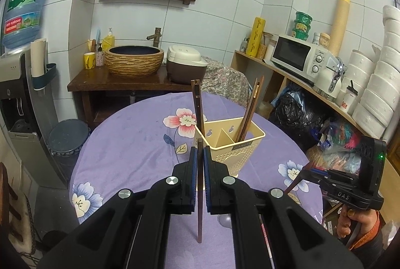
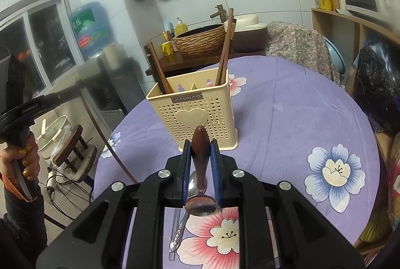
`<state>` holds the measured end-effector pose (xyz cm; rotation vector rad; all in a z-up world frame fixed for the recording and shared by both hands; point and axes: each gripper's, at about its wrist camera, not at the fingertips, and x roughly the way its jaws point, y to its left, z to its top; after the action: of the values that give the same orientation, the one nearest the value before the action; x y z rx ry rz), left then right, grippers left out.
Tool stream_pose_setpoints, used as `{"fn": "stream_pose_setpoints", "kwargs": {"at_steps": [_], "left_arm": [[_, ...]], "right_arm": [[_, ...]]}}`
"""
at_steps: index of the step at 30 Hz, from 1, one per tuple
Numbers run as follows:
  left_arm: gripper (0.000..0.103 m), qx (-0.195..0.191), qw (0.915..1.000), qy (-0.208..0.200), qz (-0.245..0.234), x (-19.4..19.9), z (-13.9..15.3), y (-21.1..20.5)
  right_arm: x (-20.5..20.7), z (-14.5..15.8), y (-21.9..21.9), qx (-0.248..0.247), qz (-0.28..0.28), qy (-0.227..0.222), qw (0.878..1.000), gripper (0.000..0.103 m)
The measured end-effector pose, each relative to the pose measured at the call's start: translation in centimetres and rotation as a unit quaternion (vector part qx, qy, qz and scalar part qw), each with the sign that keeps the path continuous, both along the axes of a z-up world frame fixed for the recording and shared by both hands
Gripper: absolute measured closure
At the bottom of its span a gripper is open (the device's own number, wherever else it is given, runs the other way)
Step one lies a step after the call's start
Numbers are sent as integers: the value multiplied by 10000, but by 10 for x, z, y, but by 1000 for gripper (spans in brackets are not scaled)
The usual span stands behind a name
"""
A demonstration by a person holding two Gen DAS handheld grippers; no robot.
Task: Organize utensils
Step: 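Lift the chopstick and ladle and lower them into the beige holder, then open both tools to release the chopstick and ladle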
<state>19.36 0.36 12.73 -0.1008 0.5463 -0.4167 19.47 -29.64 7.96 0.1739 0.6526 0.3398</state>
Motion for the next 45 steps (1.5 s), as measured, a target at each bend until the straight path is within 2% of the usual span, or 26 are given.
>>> {"fn": "stream_pose_setpoints", "kwargs": {"at_steps": [5,10,15,19,23,25,32,38,40,45], "left_arm": [[97,9,9999,-125,-60,4,23,-2],[97,-143,9993,-325,-63,18,67,-2],[97,-299,9968,-722,157,39,119,-9],[97,-548,9935,-937,346,57,137,-20],[97,-362,9936,-954,484,71,120,-39],[97,-216,9954,-812,468,77,98,-48],[97,-79,9990,-225,371,88,26,-56],[97,-8,9992,4,387,94,1,-56],[97,95,9988,-110,478,91,1,-56],[96,-12,9989,-10,468,92,4,-53]], "right_arm": [[13,20,1,104,113,-72,9999,87],[36,71,6,110,101,-439,9989,87],[63,127,11,-37,-327,-1043,9940,87],[90,141,19,-134,-627,-1182,9909,87],[106,122,26,-215,-705,-1113,9911,87],[112,103,30,-315,-751,-1020,9914,87],[121,46,35,-575,-803,-573,9935,87],[123,28,33,-662,-824,-487,9932,87],[123,26,34,-695,-827,-478,9930,87],[123,21,32,-665,-810,-463,9934,86]]}}
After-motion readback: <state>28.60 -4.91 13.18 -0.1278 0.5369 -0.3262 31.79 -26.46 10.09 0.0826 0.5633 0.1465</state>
